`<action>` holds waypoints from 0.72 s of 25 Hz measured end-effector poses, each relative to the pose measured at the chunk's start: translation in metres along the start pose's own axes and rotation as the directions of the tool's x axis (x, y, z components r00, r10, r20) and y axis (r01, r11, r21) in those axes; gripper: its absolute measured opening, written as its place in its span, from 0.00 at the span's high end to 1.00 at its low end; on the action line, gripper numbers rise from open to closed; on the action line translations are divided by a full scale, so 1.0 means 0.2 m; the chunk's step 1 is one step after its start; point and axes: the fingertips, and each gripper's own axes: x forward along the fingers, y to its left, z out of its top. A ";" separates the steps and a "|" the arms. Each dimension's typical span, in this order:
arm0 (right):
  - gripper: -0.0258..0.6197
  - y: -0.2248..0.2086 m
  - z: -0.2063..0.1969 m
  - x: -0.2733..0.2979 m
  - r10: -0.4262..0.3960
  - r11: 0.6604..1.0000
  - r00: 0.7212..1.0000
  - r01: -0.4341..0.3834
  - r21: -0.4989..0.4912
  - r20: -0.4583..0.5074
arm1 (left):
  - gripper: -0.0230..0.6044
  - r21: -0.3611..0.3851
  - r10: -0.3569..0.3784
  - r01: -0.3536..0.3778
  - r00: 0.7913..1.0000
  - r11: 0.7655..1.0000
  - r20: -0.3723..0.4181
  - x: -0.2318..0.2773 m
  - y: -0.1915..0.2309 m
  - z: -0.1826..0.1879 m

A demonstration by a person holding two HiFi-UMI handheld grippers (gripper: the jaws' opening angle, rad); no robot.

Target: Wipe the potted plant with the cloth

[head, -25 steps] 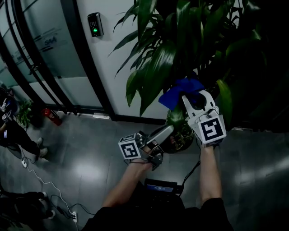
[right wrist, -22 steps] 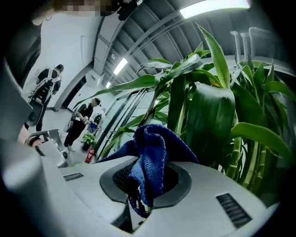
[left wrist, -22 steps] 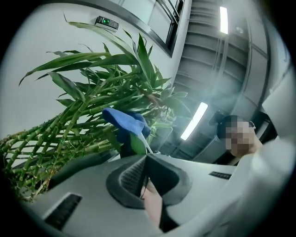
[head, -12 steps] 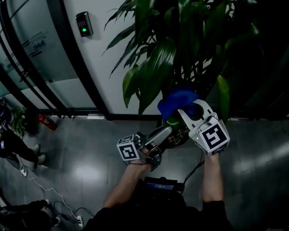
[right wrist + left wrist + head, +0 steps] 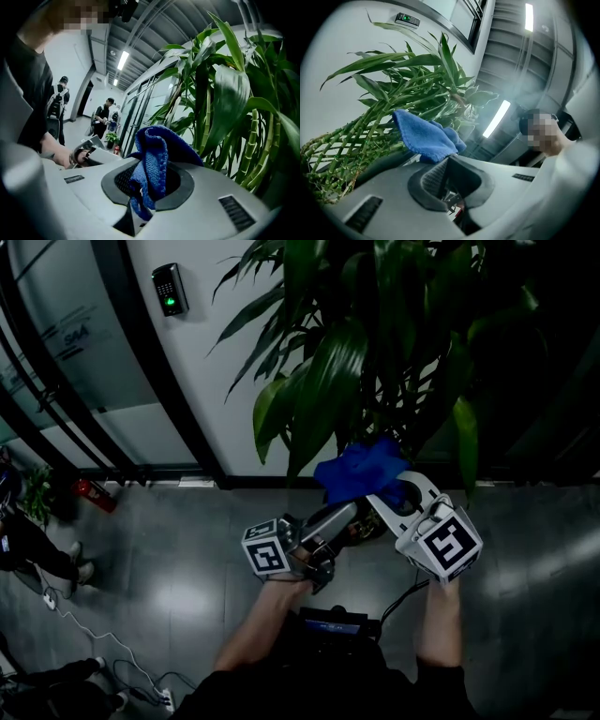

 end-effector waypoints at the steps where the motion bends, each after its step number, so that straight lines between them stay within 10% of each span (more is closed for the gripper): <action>1: 0.84 0.02 -0.01 -0.02 0.016 1.000 1.000 -0.016 0.007 -0.002 | 0.96 0.003 -0.001 0.001 1.000 1.000 -0.003 0.00 0.00 0.00; 7: 0.84 -0.01 0.13 -0.12 0.010 1.000 0.997 -0.008 -0.016 0.071 | 0.96 0.002 -0.017 0.017 1.000 1.000 -0.005 0.02 0.00 -0.01; 14: 0.84 -0.47 0.43 -0.19 -0.341 0.933 0.888 0.360 -0.004 0.309 | 0.96 0.011 -0.023 0.023 1.000 1.000 0.010 0.01 -0.01 0.01; 18: 0.84 -0.52 0.27 0.02 -0.313 0.946 0.926 0.323 -0.016 0.213 | 0.96 0.010 -0.026 0.026 0.999 1.000 0.021 0.01 -0.01 0.01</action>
